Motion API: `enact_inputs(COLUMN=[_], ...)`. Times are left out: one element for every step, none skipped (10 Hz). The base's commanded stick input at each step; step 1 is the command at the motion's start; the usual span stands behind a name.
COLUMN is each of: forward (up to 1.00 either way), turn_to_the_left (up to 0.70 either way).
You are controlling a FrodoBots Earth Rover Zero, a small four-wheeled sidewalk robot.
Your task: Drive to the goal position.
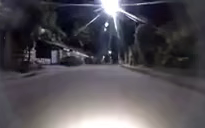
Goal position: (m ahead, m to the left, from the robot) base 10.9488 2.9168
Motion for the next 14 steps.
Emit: enact_inputs(forward=[0.98,0.98,0.98,0.98,0.98,0.98,0.98,0.98,0.98,0.98,0.98,0.98,0.98,0.95], turn_to_the_left=[0.05,-0.09,-0.38,-0.38,-0.38,-0.38,0.02,0.05,0.05,0.05,0.05,0.05,0.05,0.05])
